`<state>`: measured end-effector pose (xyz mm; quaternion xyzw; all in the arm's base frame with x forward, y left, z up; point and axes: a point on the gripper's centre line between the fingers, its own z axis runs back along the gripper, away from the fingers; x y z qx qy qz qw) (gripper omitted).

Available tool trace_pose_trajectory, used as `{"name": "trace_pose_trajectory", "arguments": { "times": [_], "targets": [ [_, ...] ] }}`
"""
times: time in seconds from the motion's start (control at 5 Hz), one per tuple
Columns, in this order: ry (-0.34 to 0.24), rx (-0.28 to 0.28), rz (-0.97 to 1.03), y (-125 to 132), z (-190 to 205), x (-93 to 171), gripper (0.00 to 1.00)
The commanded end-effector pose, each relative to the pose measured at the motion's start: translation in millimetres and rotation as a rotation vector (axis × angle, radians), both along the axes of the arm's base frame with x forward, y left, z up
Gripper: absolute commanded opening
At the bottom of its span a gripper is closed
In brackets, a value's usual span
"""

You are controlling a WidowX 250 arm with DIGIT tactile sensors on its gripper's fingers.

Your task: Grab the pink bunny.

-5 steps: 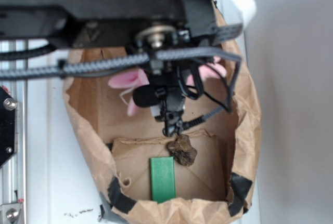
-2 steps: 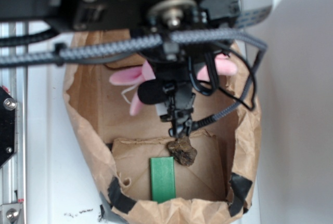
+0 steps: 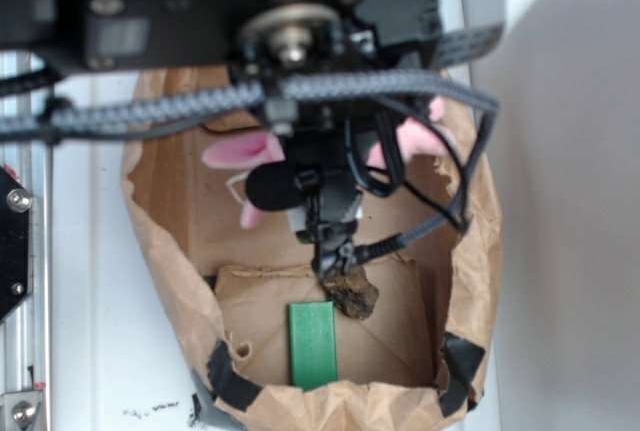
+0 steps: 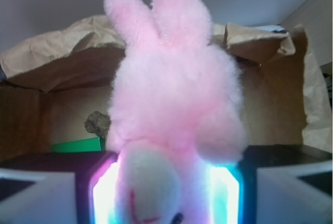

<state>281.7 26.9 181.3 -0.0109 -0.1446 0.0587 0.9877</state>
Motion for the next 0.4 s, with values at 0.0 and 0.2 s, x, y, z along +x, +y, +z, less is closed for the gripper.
{"name": "trace_pose_trajectory", "arguments": {
  "times": [0.0, 0.2],
  "targets": [
    [-0.069, 0.016, 0.004, 2.3, 17.4, 3.7, 0.00],
    [-0.085, 0.039, 0.019, 0.6, 17.6, 3.9, 0.00]
  ]
}}
